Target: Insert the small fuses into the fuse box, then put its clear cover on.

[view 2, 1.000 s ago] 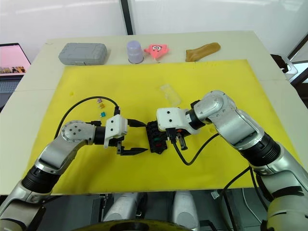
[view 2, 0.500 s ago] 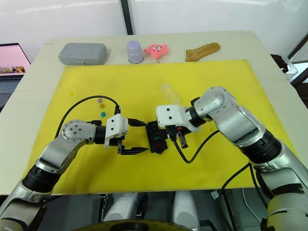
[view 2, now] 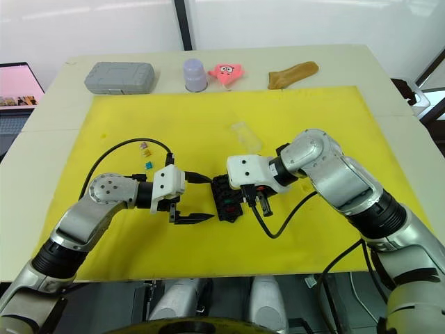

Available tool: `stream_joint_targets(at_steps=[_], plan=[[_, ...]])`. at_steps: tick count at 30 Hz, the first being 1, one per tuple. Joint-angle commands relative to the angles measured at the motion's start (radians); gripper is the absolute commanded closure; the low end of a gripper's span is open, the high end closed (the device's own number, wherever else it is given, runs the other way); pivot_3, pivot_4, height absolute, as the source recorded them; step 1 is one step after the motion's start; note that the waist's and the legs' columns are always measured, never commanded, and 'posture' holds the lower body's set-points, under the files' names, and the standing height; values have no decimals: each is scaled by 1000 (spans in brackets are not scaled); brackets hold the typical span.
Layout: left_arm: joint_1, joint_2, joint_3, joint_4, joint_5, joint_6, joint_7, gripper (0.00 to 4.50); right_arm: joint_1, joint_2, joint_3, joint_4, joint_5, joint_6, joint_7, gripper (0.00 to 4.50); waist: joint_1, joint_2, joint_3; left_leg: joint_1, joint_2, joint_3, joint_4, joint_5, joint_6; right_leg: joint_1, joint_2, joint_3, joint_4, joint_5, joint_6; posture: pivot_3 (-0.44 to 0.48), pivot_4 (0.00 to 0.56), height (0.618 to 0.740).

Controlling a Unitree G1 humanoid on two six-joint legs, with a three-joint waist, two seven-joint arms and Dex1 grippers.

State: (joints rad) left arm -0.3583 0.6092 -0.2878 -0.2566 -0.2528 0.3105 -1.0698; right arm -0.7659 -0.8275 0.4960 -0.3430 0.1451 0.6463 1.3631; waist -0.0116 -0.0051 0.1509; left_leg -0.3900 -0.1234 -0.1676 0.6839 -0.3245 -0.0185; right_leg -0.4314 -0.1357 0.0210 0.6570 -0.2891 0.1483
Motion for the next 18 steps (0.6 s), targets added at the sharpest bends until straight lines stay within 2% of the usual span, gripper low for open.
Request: stream_joint_targets(at_steps=[1, 13, 18], plan=[[-5, -2, 17, -15, -5, -23, -1, 41, -12, 8, 0, -7, -12, -4, -4, 4500, 0, 0, 0, 0, 0, 0, 0, 0, 0, 0, 0, 0, 0, 0, 0, 0, 150, 740], [-11, -21, 10, -16, 1, -26, 11, 41, -7, 2, 13, -25, -22, -4, 15, 4500, 0, 0, 0, 0, 0, 0, 0, 0, 0, 0, 0, 0, 0, 0, 0, 0, 150, 740], [-13, -22, 18, -14, -2, -14, 14, 41, 14, 6, -30, -38, 24, 37, 5, 4500, 0, 0, 0, 0, 0, 0, 0, 0, 0, 0, 0, 0, 0, 0, 0, 0, 150, 740]])
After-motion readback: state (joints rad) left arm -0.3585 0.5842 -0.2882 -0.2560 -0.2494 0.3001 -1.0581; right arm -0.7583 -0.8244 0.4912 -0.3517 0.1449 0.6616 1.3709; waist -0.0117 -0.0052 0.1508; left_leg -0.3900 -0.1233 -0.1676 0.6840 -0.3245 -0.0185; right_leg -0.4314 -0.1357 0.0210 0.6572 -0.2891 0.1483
